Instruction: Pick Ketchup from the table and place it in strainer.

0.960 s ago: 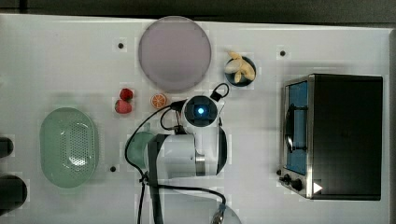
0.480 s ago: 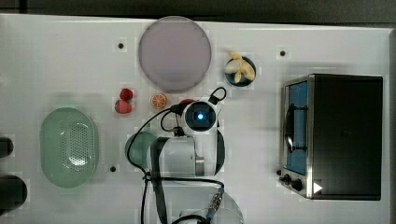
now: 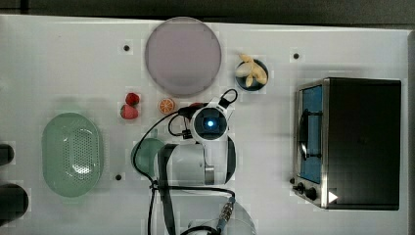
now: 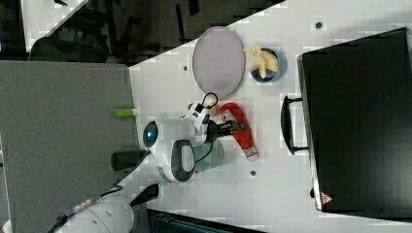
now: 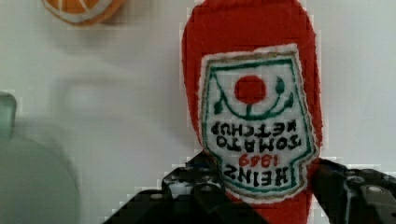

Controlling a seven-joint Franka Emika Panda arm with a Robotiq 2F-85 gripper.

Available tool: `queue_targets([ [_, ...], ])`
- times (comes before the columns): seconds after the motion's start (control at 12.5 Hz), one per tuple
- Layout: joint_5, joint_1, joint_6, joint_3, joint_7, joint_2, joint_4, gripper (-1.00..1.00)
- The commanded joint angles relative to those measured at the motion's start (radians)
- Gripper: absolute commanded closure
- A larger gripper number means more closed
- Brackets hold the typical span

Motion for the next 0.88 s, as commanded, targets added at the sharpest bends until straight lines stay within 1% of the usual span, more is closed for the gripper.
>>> queue_targets([
  [0.08, 0.005, -0.008, -0.044, -0.007, -0.031, -0.134, 0.008, -0.18],
  [0.32, 0.006, -0.009, -0.232, -0.011, -0.030, -0.277, 0.036, -0.18],
  [0.56, 0.007, -0.009, -0.428, -0.017, -0.031, -0.404, 0.099, -0.18],
  [0.72, 0.010, -0.005, -0.578, -0.009, -0.030, -0.464, 0.148, -0.18],
  [0.88, 0.023, 0.001, -0.692, 0.016, 0.000, -0.507, 0.189, -0.18],
])
